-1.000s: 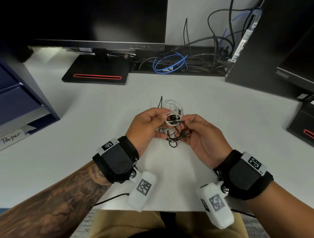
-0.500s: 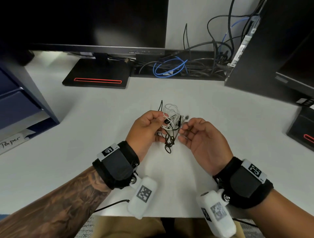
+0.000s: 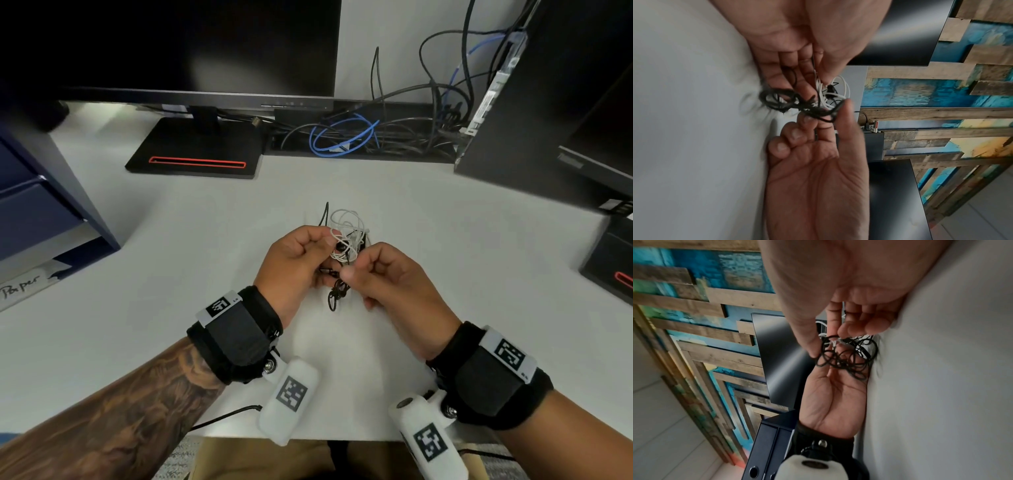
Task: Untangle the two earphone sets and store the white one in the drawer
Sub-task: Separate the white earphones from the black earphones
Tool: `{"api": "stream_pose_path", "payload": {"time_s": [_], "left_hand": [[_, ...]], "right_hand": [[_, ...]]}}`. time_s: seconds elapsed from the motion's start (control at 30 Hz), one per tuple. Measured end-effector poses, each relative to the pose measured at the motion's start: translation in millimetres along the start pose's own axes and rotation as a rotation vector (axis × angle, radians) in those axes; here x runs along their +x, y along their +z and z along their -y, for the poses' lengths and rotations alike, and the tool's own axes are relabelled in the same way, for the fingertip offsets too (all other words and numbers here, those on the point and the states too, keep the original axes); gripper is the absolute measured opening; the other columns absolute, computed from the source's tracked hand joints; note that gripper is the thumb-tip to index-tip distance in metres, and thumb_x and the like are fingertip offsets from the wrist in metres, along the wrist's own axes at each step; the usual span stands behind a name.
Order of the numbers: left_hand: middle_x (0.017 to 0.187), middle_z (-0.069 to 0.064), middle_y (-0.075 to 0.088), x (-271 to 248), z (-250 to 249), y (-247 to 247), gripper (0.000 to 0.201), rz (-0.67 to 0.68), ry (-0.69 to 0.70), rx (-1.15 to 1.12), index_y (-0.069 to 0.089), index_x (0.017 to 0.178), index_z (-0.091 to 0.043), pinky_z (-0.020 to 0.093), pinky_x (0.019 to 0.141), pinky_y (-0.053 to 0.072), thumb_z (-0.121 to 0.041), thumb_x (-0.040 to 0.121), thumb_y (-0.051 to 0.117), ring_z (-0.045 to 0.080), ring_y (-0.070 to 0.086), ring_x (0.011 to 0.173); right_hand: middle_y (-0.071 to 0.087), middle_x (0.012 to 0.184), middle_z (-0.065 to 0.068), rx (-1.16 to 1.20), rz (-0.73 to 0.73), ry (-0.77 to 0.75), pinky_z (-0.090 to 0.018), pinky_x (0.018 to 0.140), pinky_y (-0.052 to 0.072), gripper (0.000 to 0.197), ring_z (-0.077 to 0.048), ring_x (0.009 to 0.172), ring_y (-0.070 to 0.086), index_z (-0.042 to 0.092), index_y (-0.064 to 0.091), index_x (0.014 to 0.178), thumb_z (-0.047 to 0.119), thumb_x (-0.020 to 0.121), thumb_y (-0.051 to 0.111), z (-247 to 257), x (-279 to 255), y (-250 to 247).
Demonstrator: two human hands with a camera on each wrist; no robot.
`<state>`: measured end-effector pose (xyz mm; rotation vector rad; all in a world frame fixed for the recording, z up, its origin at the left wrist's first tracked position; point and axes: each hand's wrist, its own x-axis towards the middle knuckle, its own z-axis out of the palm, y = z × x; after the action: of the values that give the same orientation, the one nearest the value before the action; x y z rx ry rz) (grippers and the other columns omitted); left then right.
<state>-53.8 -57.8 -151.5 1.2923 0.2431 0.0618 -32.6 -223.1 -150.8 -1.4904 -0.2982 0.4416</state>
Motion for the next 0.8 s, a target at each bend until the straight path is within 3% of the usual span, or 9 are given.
{"api": "stream_pose_path", "payload": {"time_s": [0.07, 0.13, 0.2, 0.37, 0.47, 0.53, 0.7, 0.8], "left_hand": [[0.08, 0.006, 0.064, -0.4, 0.2, -0.8, 0.014, 0.021, -0.001, 0.002, 0.066, 0.105, -0.009, 0.025, 0.058, 0.053, -0.011, 0.099, 0.054, 0.011, 0.063, 0.066], [0.084, 0.007, 0.067, -1.3, -1.5, -1.5, 0.014, 0.057, -0.022, -0.007, 0.067, 0.104, -0.011, 0.027, 0.06, 0.054, -0.013, 0.1, 0.054, 0.013, 0.065, 0.07], [0.09, 0.009, 0.068, -1.6, -4.9, -2.2, 0.013, 0.092, -0.055, -0.04, 0.069, 0.103, -0.013, 0.029, 0.061, 0.054, -0.019, 0.095, 0.061, 0.016, 0.066, 0.073], [0.1, 0.004, 0.07, -2.5, -7.3, -2.4, 0.036, 0.164, -0.052, 0.016, 0.068, 0.112, -0.017, 0.028, 0.066, 0.053, -0.028, 0.077, 0.069, 0.015, 0.066, 0.085], [0.098, 0.0, 0.07, -3.8, -3.7, -1.6, 0.023, 0.164, 0.021, 0.1, 0.07, 0.107, -0.02, 0.027, 0.067, 0.052, -0.021, 0.084, 0.074, 0.012, 0.065, 0.086], [0.097, -0.001, 0.07, -4.1, -2.5, -0.2, 0.01, 0.136, 0.04, 0.125, 0.072, 0.101, -0.018, 0.026, 0.065, 0.052, -0.017, 0.092, 0.067, 0.014, 0.064, 0.083], [0.088, -0.002, 0.07, -6.4, -2.9, 4.5, 0.014, 0.097, 0.051, 0.163, 0.073, 0.099, -0.017, 0.03, 0.064, 0.053, -0.022, 0.098, 0.06, 0.015, 0.062, 0.077], [0.092, 0.0, 0.07, -7.5, -8.4, 4.7, 0.018, 0.14, -0.001, 0.119, 0.073, 0.098, -0.02, 0.03, 0.065, 0.053, -0.034, 0.089, 0.067, 0.013, 0.064, 0.077]], "right_hand": [[0.058, 0.074, -0.006, -0.035, -0.014, 0.004, -0.025, 0.057, 0.042, 0.012, -0.013, 0.063, 0.048, 0.018, 0.067, 0.081, 0.023, 0.082, 0.078, 0.2, 0.4, -0.1], [0.057, 0.07, -0.007, -0.012, -0.044, 0.024, -0.028, 0.059, 0.042, 0.01, -0.015, 0.059, 0.048, 0.02, 0.072, 0.076, 0.016, 0.085, 0.073, -0.3, 1.3, -1.8], [0.054, 0.069, -0.01, 0.034, -0.066, 0.053, -0.029, 0.059, 0.042, 0.008, -0.015, 0.057, 0.047, 0.021, 0.073, 0.073, 0.019, 0.08, 0.071, 0.5, 2.2, -2.6], [0.054, 0.069, -0.006, 0.097, -0.059, 0.061, -0.031, 0.061, 0.042, 0.007, -0.012, 0.057, 0.047, 0.02, 0.07, 0.072, 0.02, 0.079, 0.069, 0.0, 1.6, -4.0], [0.053, 0.068, -0.003, 0.101, -0.027, 0.055, -0.031, 0.063, 0.043, 0.008, -0.012, 0.059, 0.047, 0.019, 0.069, 0.073, 0.02, 0.08, 0.07, -0.6, 1.2, -6.1], [0.056, 0.067, 0.0, 0.093, -0.014, 0.05, -0.03, 0.063, 0.044, 0.007, -0.011, 0.059, 0.047, 0.017, 0.068, 0.074, 0.019, 0.08, 0.07, -0.8, 1.8, -6.3], [0.06, 0.065, 0.006, 0.1, 0.003, 0.042, -0.028, 0.063, 0.046, 0.01, -0.01, 0.059, 0.048, 0.02, 0.066, 0.071, 0.018, 0.08, 0.068, 0.3, 2.8, -6.1], [0.06, 0.067, 0.005, 0.109, 0.007, 0.033, -0.028, 0.064, 0.046, 0.011, -0.011, 0.061, 0.047, 0.018, 0.065, 0.072, 0.02, 0.081, 0.071, -0.3, 1.5, -6.8]]}}
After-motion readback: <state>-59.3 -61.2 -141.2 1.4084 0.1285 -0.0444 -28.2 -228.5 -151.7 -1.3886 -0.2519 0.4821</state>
